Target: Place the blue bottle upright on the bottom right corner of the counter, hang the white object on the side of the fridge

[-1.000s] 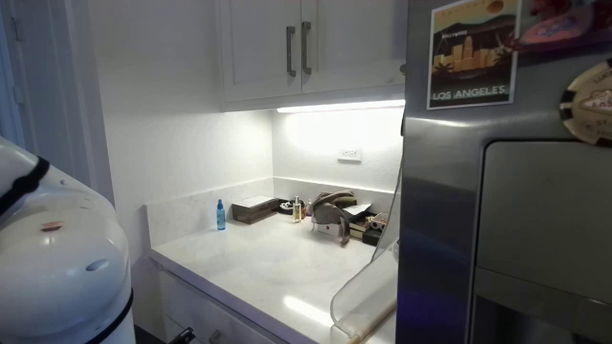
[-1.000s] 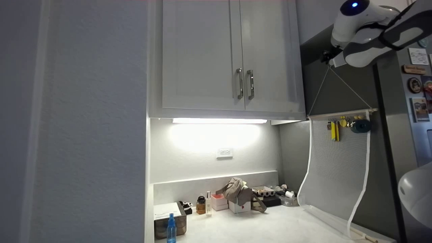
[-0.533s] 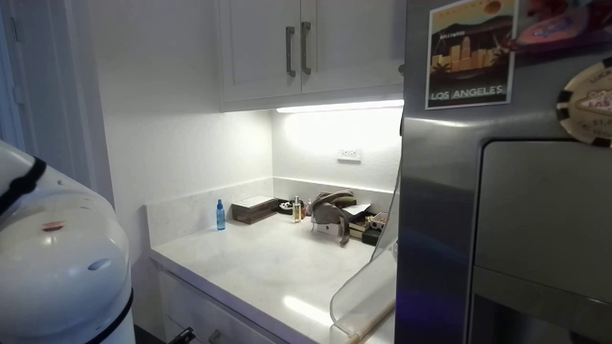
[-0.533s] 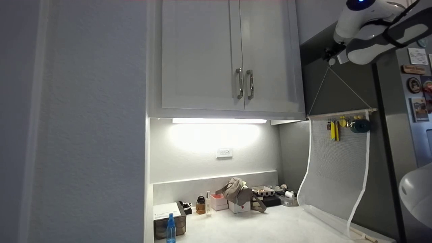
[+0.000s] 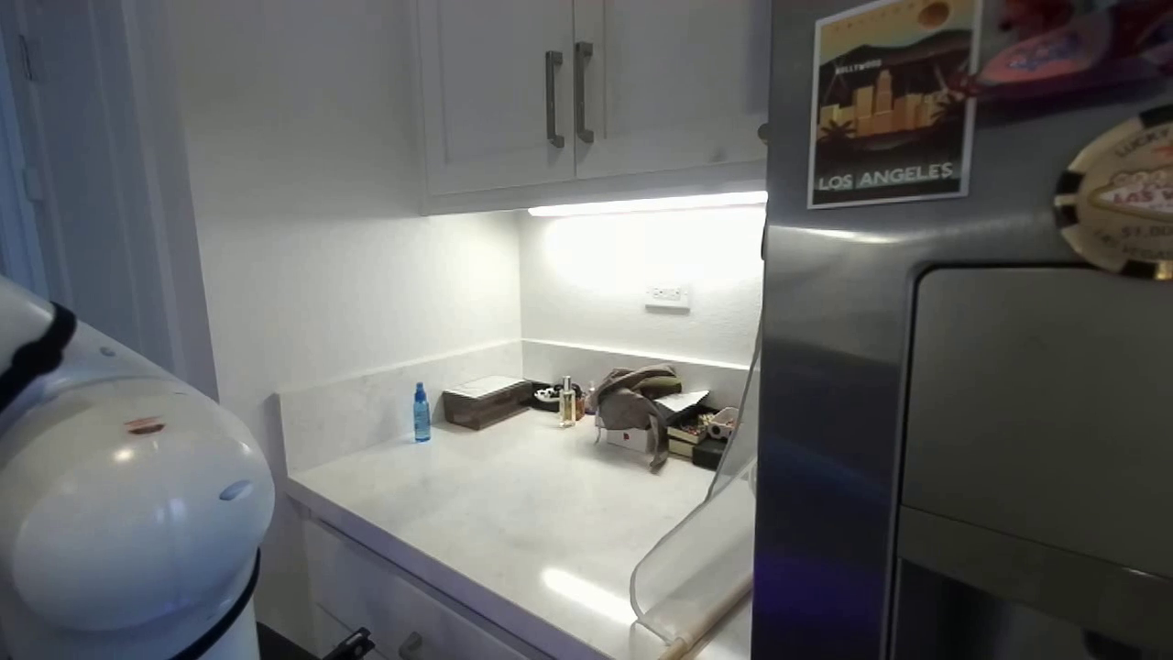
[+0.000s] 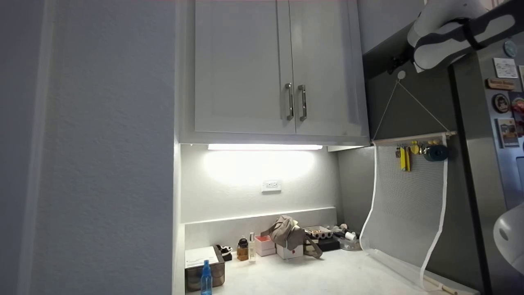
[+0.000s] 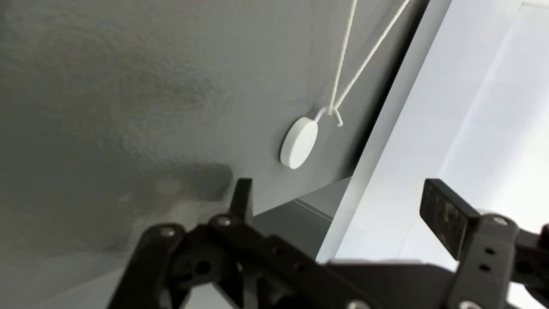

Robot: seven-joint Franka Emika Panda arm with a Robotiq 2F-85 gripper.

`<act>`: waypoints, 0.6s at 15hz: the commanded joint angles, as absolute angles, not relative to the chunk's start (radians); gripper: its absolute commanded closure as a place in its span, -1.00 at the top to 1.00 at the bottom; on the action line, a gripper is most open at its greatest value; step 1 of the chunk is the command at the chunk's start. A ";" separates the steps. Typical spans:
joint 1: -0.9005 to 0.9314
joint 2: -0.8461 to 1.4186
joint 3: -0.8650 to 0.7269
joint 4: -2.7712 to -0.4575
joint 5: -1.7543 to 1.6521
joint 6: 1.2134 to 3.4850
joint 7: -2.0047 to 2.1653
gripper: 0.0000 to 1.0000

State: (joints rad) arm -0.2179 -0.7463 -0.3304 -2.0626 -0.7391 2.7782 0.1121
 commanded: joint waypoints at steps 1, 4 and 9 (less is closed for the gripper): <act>-0.177 -0.751 -0.332 -2.051 -0.599 2.773 -0.063 1.00; -0.172 -0.758 -0.315 -2.053 -0.498 2.765 -0.172 1.00; -0.141 -0.789 -0.279 -2.043 -0.375 2.659 -0.293 1.00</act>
State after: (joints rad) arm -0.1693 -0.7642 -0.3021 -2.0621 -0.4393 2.7579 -0.2195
